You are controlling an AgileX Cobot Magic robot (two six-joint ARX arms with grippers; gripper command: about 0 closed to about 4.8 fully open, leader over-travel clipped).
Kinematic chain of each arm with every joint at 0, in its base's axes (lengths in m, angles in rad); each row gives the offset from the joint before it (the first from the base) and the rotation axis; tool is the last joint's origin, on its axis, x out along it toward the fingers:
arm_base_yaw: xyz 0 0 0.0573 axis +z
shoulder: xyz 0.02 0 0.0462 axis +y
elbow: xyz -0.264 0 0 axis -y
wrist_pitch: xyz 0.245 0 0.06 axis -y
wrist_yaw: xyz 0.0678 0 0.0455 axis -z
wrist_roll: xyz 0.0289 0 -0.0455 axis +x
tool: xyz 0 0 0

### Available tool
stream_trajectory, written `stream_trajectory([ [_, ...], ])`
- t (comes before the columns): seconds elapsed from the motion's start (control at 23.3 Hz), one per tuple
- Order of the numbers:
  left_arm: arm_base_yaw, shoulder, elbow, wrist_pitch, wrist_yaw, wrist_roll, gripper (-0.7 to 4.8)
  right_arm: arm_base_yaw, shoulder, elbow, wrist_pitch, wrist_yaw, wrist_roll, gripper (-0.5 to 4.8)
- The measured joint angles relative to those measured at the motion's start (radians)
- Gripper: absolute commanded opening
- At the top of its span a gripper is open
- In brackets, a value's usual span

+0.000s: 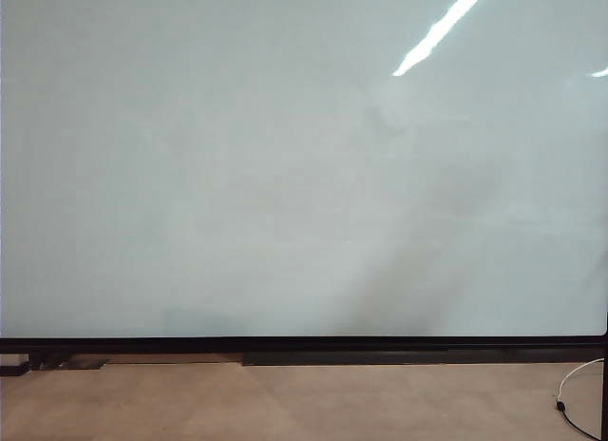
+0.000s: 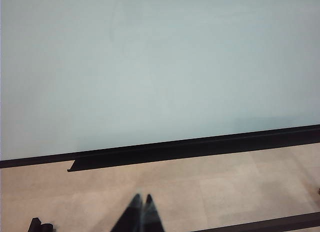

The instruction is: Pick up the pen on the shelf to the right of the whiteboard and draw a triangle.

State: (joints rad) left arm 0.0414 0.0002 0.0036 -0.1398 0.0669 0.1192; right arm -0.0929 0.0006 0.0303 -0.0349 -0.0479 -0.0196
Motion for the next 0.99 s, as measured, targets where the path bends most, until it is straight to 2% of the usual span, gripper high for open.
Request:
stream_trajectory([
  [0.65, 0.0, 0.0, 0.0, 0.0, 0.0, 0.0, -0.05, 0.0, 0.0, 0.0, 0.0, 0.0, 0.0, -0.08],
  [0.82, 0.0, 0.0, 0.0, 0.0, 0.0, 0.0, -0.05, 0.0, 0.0, 0.0, 0.0, -0.009, 0.0, 0.22],
  [0.9, 0.0, 0.0, 0.0, 0.0, 0.0, 0.0, -0.05, 0.0, 0.0, -0.002, 0.011, -0.067, 0.0, 0.24],
  [0.99, 0.0, 0.0, 0.0, 0.0, 0.0, 0.0, -0.05, 0.0, 0.0, -0.021, 0.123, -0.101, 0.011, 0.85],
])
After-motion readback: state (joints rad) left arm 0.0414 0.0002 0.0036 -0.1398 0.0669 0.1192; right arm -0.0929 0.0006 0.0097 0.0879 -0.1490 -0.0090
